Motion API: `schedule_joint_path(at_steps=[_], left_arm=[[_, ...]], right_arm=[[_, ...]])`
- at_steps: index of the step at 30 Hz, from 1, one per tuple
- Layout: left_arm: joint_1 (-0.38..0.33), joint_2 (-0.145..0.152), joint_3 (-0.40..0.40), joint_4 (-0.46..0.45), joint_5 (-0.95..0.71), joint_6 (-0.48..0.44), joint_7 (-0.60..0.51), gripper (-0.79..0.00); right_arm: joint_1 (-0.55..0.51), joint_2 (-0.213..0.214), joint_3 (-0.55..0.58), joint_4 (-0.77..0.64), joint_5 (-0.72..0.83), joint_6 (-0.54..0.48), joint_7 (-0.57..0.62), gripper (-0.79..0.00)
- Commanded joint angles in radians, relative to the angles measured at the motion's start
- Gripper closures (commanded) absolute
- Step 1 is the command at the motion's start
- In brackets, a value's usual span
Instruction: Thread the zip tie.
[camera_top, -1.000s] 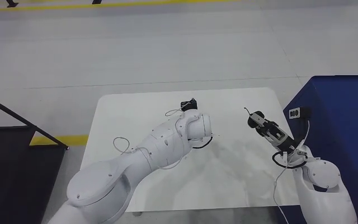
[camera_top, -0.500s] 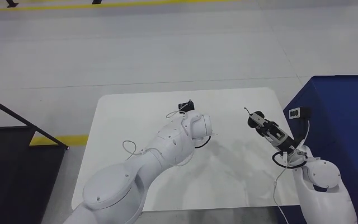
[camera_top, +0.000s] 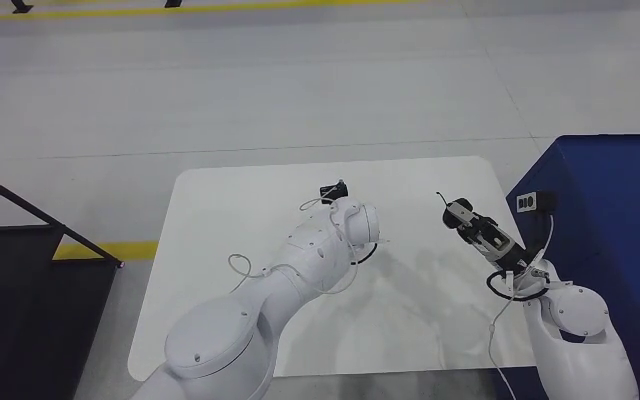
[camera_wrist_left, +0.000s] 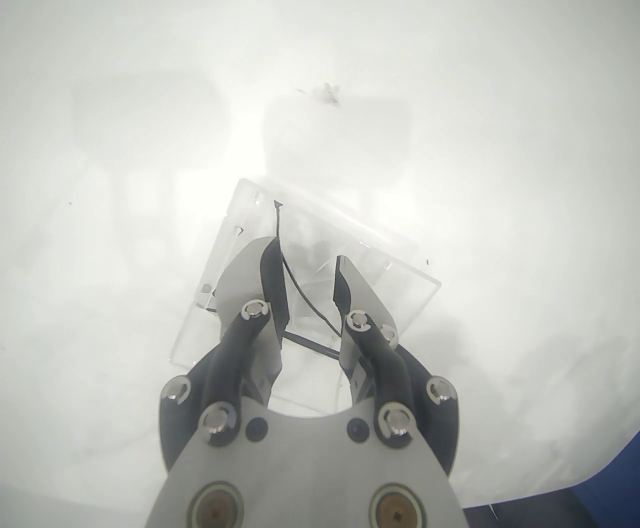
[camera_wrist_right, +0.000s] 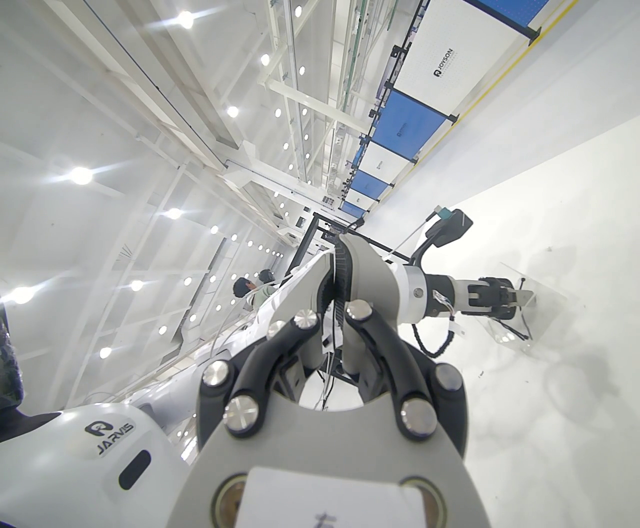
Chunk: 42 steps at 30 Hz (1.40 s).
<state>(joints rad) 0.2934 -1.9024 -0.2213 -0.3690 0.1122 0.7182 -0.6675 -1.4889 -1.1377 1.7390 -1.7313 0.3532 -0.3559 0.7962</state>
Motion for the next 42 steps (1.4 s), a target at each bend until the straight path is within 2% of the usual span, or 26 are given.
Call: schedule_joint_path(at_steps=[1, 10, 13, 20, 26, 35, 42], left_arm=[[-0.001, -0.008, -0.002, 0.016, 0.007, -0.003, -0.005, -0.175], [-0.004, -0.037, -0.021, 0.074, 0.028, -0.016, -0.014, -0.172], [-0.002, -0.045, -0.025, 0.088, 0.037, -0.021, -0.018, -0.145], [-0.005, -0.061, -0.037, 0.119, 0.055, -0.034, -0.034, 0.000], [-0.009, -0.072, -0.049, 0.133, 0.067, -0.053, -0.041, 0.000], [-0.034, -0.083, -0.064, 0.083, 0.103, -0.013, -0.026, 0.000], [-0.039, -0.067, -0.089, -0.007, 0.133, 0.078, -0.001, 0.000]], right_arm=[[0.000, 0.000, 0.000, 0.000, 0.000, 0.000, 0.000, 0.000], [0.000, 0.000, 0.000, 0.000, 0.000, 0.000, 0.000, 0.000], [0.000, 0.000, 0.000, 0.000, 0.000, 0.000, 0.000, 0.000], [0.000, 0.000, 0.000, 0.000, 0.000, 0.000, 0.000, 0.000], [0.000, 0.000, 0.000, 0.000, 0.000, 0.000, 0.000, 0.000], [0.000, 0.000, 0.000, 0.000, 0.000, 0.000, 0.000, 0.000], [0.000, 0.000, 0.000, 0.000, 0.000, 0.000, 0.000, 0.000]])
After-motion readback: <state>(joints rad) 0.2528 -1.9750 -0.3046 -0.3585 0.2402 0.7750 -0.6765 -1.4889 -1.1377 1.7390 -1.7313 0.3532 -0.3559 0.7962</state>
